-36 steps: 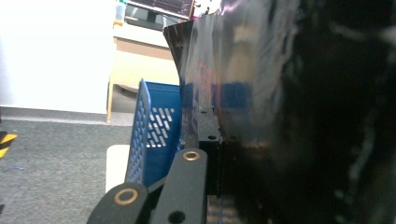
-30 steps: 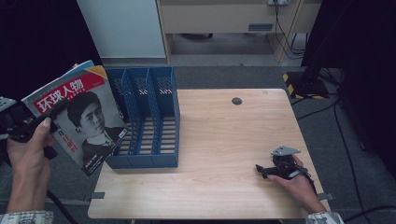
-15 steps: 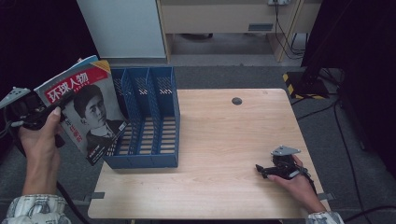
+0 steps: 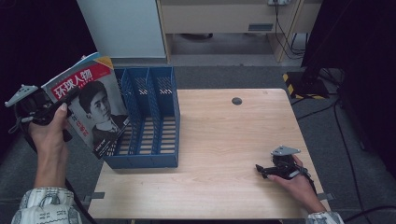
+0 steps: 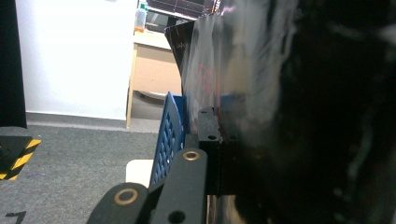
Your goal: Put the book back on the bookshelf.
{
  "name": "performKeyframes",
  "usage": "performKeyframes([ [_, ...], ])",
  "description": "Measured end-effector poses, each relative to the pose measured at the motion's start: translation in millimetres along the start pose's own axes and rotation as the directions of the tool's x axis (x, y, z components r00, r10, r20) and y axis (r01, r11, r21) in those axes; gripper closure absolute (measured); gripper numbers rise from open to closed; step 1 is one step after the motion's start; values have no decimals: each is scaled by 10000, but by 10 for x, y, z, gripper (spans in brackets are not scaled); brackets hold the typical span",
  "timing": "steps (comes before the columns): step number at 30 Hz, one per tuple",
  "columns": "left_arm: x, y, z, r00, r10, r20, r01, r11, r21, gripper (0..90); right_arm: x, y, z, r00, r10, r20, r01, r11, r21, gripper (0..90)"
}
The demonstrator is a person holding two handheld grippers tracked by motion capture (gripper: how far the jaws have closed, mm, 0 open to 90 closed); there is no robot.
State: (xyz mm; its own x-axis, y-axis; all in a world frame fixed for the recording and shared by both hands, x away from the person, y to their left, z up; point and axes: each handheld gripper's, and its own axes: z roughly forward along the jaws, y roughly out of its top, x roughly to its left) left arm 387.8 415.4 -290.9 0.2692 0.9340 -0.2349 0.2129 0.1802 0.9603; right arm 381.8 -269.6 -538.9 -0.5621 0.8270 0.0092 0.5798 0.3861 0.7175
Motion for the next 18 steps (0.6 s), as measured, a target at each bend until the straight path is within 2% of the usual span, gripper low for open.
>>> performKeyframes([
  [12, -37, -48, 123, 9994, 345, -56, -345, 9994, -55, 867, 0, 0, 0, 10000, 1, -3, -1, 10000, 0, 68],
  [18, -48, -62, 152, 9992, 386, -68, -386, 9992, -65, 866, -1, 1, -2, 10000, -4, -21, 4, 10000, 20, 68],
])
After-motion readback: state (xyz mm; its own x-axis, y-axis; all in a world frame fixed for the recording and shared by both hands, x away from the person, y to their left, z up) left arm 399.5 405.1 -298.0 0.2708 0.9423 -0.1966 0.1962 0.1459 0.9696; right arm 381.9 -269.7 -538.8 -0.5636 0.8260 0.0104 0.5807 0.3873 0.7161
